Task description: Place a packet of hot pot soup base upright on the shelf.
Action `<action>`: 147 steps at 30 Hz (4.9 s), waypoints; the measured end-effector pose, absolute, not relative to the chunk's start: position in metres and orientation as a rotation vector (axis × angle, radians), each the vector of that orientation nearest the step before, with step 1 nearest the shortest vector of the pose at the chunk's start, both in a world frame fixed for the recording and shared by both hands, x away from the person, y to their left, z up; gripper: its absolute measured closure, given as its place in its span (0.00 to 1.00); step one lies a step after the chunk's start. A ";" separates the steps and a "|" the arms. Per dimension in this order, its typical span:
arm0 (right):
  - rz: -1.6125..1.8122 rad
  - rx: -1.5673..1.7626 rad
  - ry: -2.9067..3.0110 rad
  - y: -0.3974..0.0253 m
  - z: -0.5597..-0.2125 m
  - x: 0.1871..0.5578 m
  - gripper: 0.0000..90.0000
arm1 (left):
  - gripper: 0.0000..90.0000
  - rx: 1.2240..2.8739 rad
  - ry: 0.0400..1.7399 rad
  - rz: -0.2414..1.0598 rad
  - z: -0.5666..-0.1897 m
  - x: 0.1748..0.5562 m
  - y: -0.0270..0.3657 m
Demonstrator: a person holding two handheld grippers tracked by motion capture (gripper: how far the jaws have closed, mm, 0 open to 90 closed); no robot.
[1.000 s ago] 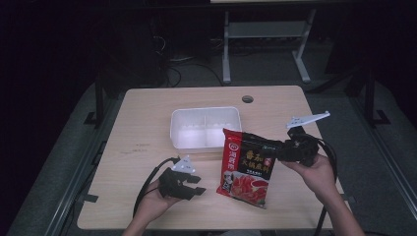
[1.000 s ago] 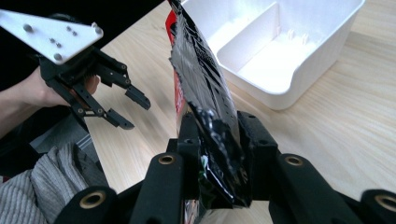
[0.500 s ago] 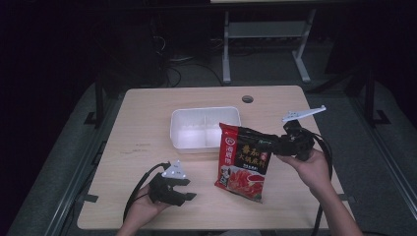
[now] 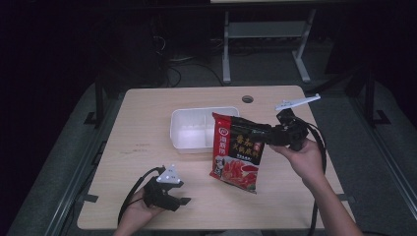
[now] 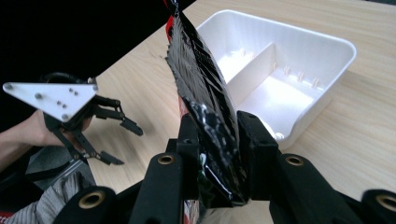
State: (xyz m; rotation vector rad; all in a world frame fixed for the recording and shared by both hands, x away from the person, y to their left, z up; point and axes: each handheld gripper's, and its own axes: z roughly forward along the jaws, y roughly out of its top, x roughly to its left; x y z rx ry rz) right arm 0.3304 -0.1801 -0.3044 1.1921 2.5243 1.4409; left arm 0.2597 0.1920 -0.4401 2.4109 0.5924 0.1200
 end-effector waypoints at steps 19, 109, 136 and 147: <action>1.435 1.160 2.497 -0.147 -0.271 0.350 0.80 | 0.36 2.405 0.603 0.137 -0.442 0.258 0.199; 1.210 1.314 2.382 -0.001 -0.307 0.463 0.72 | 0.35 2.366 0.583 0.126 -0.441 0.257 0.204; 1.263 1.287 2.428 -0.017 -0.315 0.456 0.70 | 0.34 2.356 0.596 0.111 -0.442 0.259 0.205; 1.245 1.275 2.425 -0.024 -0.321 0.448 0.71 | 0.33 2.354 0.600 0.114 -0.442 0.259 0.203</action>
